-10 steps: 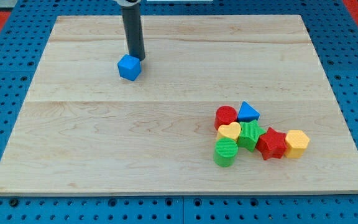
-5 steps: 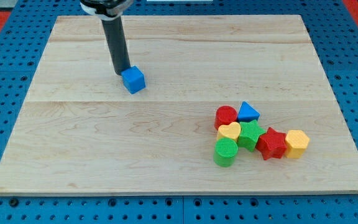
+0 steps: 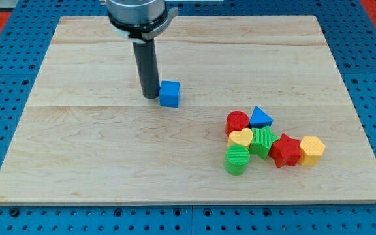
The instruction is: Push the blue cube closer to the blue triangle
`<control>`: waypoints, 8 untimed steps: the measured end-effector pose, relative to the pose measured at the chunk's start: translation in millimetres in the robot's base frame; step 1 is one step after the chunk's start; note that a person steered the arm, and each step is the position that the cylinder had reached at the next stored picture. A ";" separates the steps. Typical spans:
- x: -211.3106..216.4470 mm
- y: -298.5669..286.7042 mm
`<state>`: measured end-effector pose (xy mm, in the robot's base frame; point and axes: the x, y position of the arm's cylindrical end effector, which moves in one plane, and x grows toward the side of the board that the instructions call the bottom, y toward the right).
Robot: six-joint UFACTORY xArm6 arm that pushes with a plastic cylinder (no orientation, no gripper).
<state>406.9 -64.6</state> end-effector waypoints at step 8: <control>43.6 147.4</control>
